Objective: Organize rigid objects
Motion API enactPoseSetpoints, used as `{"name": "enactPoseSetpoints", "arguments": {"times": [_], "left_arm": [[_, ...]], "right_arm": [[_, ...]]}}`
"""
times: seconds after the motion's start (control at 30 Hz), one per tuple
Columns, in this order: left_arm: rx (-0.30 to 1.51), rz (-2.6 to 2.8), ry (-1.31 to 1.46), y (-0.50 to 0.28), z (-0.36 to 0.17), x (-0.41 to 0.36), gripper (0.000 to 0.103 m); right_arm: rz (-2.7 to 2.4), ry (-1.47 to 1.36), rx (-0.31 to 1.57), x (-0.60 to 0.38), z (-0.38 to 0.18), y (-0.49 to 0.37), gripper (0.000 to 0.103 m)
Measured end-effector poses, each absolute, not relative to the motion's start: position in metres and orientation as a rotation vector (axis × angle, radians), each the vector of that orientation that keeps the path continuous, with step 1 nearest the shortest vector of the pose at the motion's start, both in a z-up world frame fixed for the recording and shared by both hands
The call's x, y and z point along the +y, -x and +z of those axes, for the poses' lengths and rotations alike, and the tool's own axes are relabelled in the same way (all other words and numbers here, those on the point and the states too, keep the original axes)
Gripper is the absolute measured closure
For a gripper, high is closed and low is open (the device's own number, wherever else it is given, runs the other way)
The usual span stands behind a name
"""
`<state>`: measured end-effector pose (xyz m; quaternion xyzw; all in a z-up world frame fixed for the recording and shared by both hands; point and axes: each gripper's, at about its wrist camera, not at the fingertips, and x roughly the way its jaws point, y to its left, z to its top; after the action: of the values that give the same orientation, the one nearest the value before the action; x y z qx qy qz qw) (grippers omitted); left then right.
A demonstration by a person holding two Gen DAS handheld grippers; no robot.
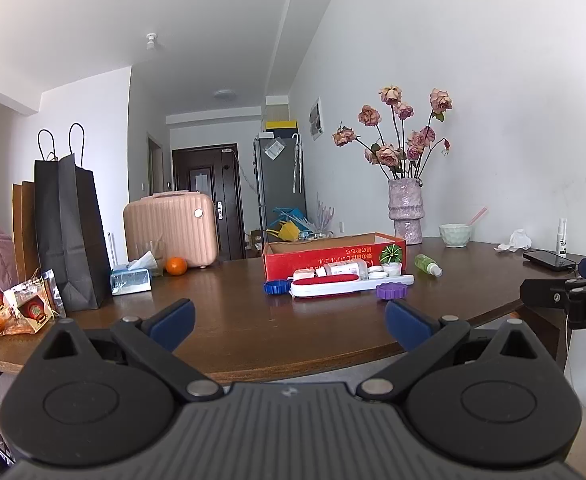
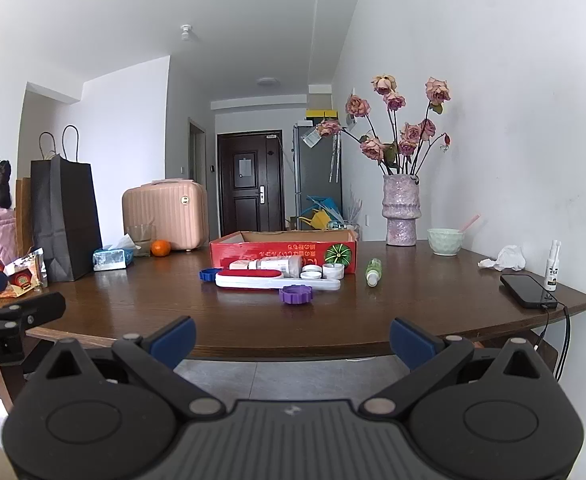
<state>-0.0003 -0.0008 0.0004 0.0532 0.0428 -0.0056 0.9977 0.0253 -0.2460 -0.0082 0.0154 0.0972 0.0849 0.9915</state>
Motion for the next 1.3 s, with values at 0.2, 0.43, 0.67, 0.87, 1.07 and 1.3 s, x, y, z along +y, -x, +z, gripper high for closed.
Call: {"name": "enactPoseSetpoints", "arguments": {"times": [0.2,0.43,0.67,0.87,1.07,1.3], "left_arm": [[0.089,-0.013,-0.104,-0.001,0.001,0.000,0.000],[0.089,-0.013,-0.103,-0.001,0.000,0.000,0.000],[0.090,-0.018,-0.103,-0.002,0.000,-0.001,0.000],[0.089,-0.019,-0.103,-0.002,-0.001,-0.001,0.000],[0.091,-0.022,-0.101,-0.003,-0.002,0.000,0.000],[0.092,-0.022,-0.100,-0.003,-0.002,0.000,0.000]], "right_arm": [[0.173,-0.033,0.201,-0.244,-0.008,-0.027,0.000],[0.180,-0.042,0.214,-0.246,-0.009,-0.031,0.000],[0.181,-0.043,0.216,-0.247,-0.009,-0.033,0.000],[0.182,-0.045,0.218,-0.249,-0.009,-0.034,0.000],[0.183,-0.047,0.221,-0.249,-0.010,-0.036,0.000],[0.184,-0.048,0.222,-0.249,-0.010,-0.036,0.000]]}}
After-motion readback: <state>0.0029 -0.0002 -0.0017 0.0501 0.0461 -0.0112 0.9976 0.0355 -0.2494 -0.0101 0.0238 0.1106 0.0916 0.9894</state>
